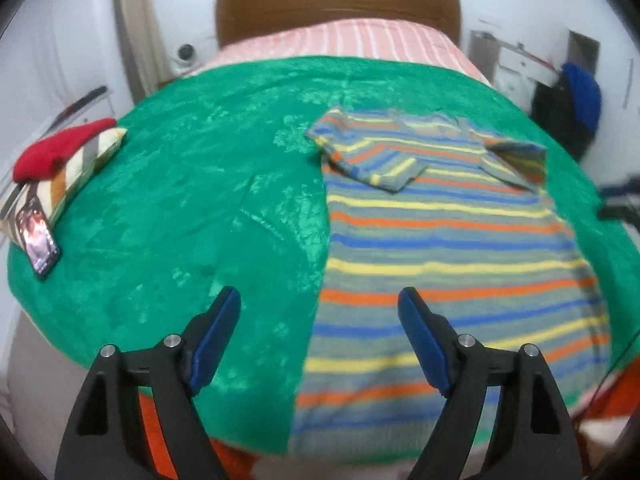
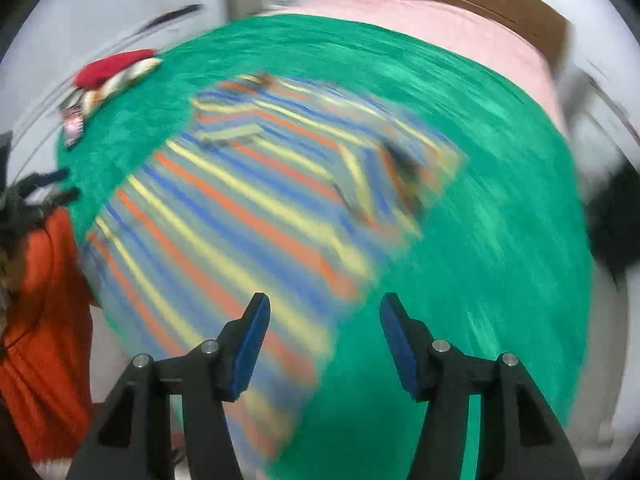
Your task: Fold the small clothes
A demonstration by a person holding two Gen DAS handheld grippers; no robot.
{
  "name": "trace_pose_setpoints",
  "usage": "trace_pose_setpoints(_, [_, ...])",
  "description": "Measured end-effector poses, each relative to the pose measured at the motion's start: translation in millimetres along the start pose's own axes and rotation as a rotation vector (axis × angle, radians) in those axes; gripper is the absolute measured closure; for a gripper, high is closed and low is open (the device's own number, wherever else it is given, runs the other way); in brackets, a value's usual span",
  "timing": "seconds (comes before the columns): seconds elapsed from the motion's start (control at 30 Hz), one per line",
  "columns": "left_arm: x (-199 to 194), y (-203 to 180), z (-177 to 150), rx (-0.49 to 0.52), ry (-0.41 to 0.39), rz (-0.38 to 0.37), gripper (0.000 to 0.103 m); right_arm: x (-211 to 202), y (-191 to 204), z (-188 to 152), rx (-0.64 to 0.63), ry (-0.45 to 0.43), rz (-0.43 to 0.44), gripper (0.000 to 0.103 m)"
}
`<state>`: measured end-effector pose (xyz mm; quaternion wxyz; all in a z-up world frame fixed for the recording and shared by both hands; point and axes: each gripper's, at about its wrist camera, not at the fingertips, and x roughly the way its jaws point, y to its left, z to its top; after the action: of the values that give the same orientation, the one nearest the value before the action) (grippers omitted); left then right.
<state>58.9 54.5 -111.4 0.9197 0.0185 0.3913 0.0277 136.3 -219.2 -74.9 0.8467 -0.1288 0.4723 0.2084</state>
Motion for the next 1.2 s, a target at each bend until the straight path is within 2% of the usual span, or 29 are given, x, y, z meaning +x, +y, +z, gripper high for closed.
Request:
trace_pose_setpoints(0.07, [2, -2, -13, 0.017, -0.011, 0.033, 0.021, 39, 6, 32, -0.056, 0.005, 0.000, 0.047])
trace_pose_setpoints(0.17, [3, -1, -32, 0.067, -0.023, 0.041, 0.021, 104, 1, 66, -0.080, 0.046, -0.060, 0.050])
trace_pose_setpoints(0.2, [0, 1, -38, 0.090, -0.025, 0.059, 0.021, 119, -4, 70, -0.075, 0.057, -0.073, 0.055])
trace_pose_setpoints(0.27, [0, 3, -45, 0.112, -0.002, 0.089, 0.021, 143, -23, 70, -0.028, 0.082, -0.080, 0.072])
trace_pose_setpoints(0.3, [3, 6, -46, 0.104, 0.013, 0.089, 0.021, 146, -36, 68, 0.024, 0.078, -0.063, 0.091])
trace_pose_setpoints(0.33, [4, 9, -44, 0.086, 0.018, 0.084, 0.021, 141, -50, 68, 0.087, 0.059, -0.055, 0.096])
trace_pose_setpoints(0.4, [2, 16, -43, 0.050, 0.019, 0.067, 0.021, 117, -73, 63, 0.217, -0.013, 0.020, 0.100])
trace_pose_setpoints(0.5, [7, 20, -42, 0.024, 0.035, 0.060, 0.021, 64, -127, 42, 0.377, -0.096, 0.010, 0.100])
trace_pose_setpoints(0.63, [11, 21, -42, -0.003, 0.050, 0.050, 0.021, -11, -203, -8, 0.487, -0.151, -0.196, 0.100])
trace_pose_setpoints(0.77, [9, 15, -46, 0.021, 0.045, 0.062, 0.021, -53, -265, -64, 0.632, -0.149, -0.379, 0.100])
trace_pose_setpoints(0.87, [11, 6, -48, 0.053, 0.050, 0.066, 0.021, -54, -283, -101, 0.700, -0.113, -0.399, 0.101])
trace_pose_setpoints(1.07, [16, -5, -55, 0.115, 0.074, 0.074, 0.021, -3, -279, -143, 0.712, 0.017, -0.453, 0.101])
trace_pose_setpoints(1.2, [15, -1, -56, 0.110, 0.090, 0.063, 0.021, 12, -289, -160, 0.756, 0.015, -0.431, 0.100])
